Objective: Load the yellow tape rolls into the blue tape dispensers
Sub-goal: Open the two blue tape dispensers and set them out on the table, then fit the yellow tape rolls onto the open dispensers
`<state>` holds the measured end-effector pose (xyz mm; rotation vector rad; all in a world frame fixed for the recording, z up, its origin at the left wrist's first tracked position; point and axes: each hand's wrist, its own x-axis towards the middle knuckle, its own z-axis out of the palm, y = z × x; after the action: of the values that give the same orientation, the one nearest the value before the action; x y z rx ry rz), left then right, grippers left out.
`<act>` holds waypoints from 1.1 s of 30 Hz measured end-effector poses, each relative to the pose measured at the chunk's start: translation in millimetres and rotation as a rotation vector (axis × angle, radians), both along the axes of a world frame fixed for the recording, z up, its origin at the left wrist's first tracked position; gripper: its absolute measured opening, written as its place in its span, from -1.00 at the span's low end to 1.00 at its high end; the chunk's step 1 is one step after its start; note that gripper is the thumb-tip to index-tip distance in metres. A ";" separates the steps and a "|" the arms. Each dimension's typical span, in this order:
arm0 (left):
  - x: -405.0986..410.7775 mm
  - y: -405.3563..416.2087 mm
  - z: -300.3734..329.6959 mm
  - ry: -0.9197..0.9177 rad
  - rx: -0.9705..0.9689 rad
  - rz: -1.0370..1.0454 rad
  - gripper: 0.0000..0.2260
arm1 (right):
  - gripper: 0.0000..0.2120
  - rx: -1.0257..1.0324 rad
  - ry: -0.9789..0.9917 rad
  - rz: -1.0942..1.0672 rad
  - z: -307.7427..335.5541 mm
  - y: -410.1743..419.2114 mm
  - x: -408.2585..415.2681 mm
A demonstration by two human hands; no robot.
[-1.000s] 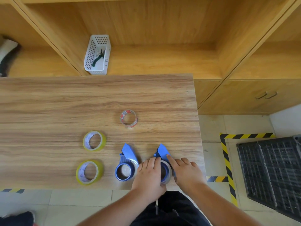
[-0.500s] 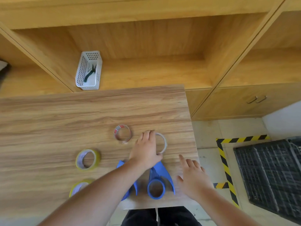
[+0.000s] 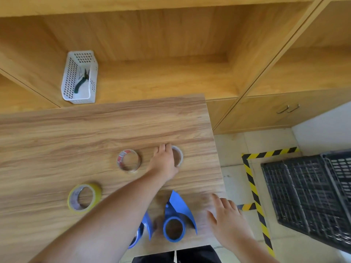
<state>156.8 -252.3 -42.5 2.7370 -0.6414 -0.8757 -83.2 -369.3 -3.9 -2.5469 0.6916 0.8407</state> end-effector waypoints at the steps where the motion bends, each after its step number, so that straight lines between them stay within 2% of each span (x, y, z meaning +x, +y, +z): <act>1: 0.5 -0.3 -2.3 0.003 0.011 -0.013 -0.16 | -0.41 -0.001 0.004 -0.006 0.5 -0.3 0.9; 9: 0.2 4.8 -10.2 -0.004 0.037 -0.070 -0.13 | -0.43 -0.036 -0.004 0.050 11.5 -0.8 10.6; 18: -11.7 63.8 10.4 -0.313 -0.044 -0.216 -0.19 | -0.37 -0.048 -0.062 0.128 17.7 27.7 28.7; 22: -16.8 108.9 15.2 -0.355 -0.001 -0.146 -0.16 | -0.21 -0.026 -0.120 0.170 16.2 50.4 38.7; 29: -20.6 197.0 12.4 -0.387 0.107 0.012 -0.11 | -0.36 -0.031 -0.172 0.277 15.6 93.9 56.0; 33: -23.2 241.6 6.3 -0.327 0.137 0.118 -0.12 | -0.34 -0.025 -0.180 0.333 14.3 115.2 59.4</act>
<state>133.6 -10.7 -36.2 3.0370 -0.4814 -0.4645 -23.8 -254.1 10.4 -2.7602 0.2269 0.6919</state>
